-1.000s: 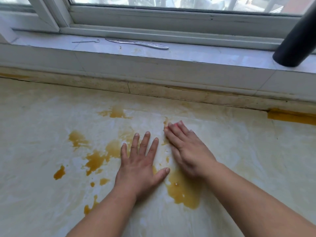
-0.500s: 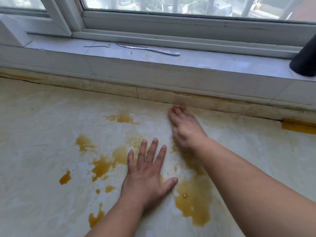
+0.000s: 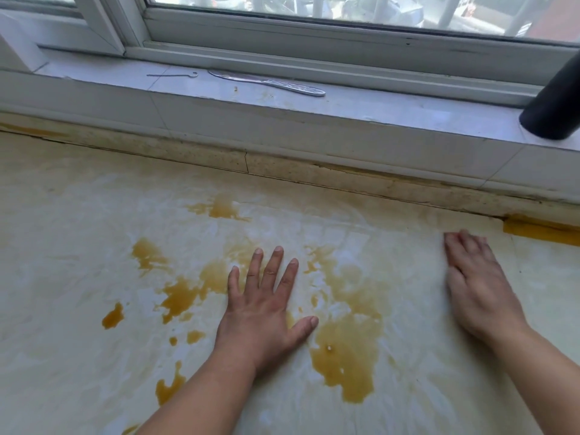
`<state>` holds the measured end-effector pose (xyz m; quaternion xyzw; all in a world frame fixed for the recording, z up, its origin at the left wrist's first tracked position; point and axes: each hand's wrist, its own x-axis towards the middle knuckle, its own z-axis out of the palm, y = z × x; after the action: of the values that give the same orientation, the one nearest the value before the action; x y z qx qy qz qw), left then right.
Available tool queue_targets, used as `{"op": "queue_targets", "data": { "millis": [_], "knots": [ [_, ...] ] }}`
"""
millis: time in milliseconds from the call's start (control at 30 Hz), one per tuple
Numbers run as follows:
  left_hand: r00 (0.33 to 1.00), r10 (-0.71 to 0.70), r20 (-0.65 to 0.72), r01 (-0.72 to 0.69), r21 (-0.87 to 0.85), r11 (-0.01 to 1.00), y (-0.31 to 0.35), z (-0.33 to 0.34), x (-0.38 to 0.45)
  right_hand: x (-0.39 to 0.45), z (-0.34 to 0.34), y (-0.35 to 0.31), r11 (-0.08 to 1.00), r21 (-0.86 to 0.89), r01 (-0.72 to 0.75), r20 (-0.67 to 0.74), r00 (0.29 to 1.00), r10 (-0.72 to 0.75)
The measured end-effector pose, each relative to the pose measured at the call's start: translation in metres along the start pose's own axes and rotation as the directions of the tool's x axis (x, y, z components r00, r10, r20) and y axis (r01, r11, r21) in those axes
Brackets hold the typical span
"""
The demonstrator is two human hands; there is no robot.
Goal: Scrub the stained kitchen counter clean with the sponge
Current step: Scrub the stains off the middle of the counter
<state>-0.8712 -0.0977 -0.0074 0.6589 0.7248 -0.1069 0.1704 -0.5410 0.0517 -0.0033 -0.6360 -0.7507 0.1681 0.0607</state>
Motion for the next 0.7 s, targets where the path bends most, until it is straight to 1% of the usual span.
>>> {"op": "queue_targets", "data": {
  "millis": [67, 100, 133, 167, 200, 233, 300, 367, 433, 500, 533, 567, 600, 700],
  "knots": [
    [1.0, -0.002, -0.003, 0.002, 0.008, 1.0, 0.001, -0.001, 0.0, -0.005, 0.006, -0.016, 0.998, 0.025, -0.066, -0.007, 0.998, 0.066],
    [1.0, -0.006, 0.001, 0.006, 0.013, 1.0, 0.001, -0.002, 0.0, 0.0, 0.009, -0.03, 0.998, 0.037, -0.041, -0.007, 0.999, 0.041],
    [1.0, -0.011, -0.001, 0.011, 0.016, 1.0, 0.001, -0.002, 0.0, 0.008, 0.013, -0.047, 0.998, 0.043, 0.042, 0.003, 0.999, -0.042],
    [1.0, -0.015, -0.004, 0.016, 0.02, 1.0, 0.001, -0.002, 0.001, 0.017, 0.018, -0.067, 0.986, 0.033, 0.162, 0.03, 0.986, -0.163],
    [1.0, -0.019, -0.005, 0.019, 0.023, 1.0, 0.001, -0.002, 0.001, 0.028, 0.027, -0.087, 0.961, 0.018, 0.275, 0.075, 0.958, -0.276],
    [1.0, -0.021, -0.006, 0.021, 0.021, 1.0, 0.001, -0.001, 0.002, 0.038, 0.034, -0.109, 0.934, 0.007, 0.358, 0.126, 0.926, -0.356],
    [1.0, -0.027, -0.008, 0.028, 0.018, 0.999, 0.001, 0.001, 0.003, 0.051, 0.045, -0.148, 0.894, 0.019, 0.448, 0.208, 0.873, -0.442],
    [0.999, -0.038, -0.012, 0.038, 0.016, 0.999, 0.001, 0.002, 0.003, 0.05, 0.051, -0.169, 0.847, 0.032, 0.53, 0.254, 0.816, -0.52],
    [0.999, -0.05, -0.022, 0.05, 0.006, 0.999, 0.0, 0.003, 0.003, 0.036, 0.048, -0.162, 0.783, 0.068, 0.618, 0.287, 0.74, -0.609],
    [0.998, -0.054, -0.02, 0.054, -0.001, 0.999, 0.0, 0.003, 0.004, 0.01, 0.038, -0.138, 0.724, 0.112, 0.681, 0.34, 0.658, -0.672],
    [0.998, -0.055, -0.018, 0.055, 0.0, 0.998, 0.0, 0.004, 0.004, -0.003, 0.035, -0.124, 0.701, 0.11, 0.705, 0.359, 0.629, -0.689],
    [0.998, -0.057, -0.02, 0.057, 0.003, 0.998, 0.0, 0.004, 0.004, -0.016, 0.031, -0.11, 0.689, 0.099, 0.718, 0.366, 0.617, -0.697],
    [0.998, -0.059, -0.022, 0.06, 0.008, 0.998, 0.0, 0.005, 0.004, -0.03, 0.025, -0.096, 0.697, 0.086, 0.712, 0.372, 0.626, -0.686],
    [0.998, -0.056, -0.013, 0.056, 0.016, 0.998, 0.001, 0.004, 0.004, -0.077, 0.008, -0.05, 0.774, 0.063, 0.631, 0.365, 0.707, -0.606]
  ]
}}
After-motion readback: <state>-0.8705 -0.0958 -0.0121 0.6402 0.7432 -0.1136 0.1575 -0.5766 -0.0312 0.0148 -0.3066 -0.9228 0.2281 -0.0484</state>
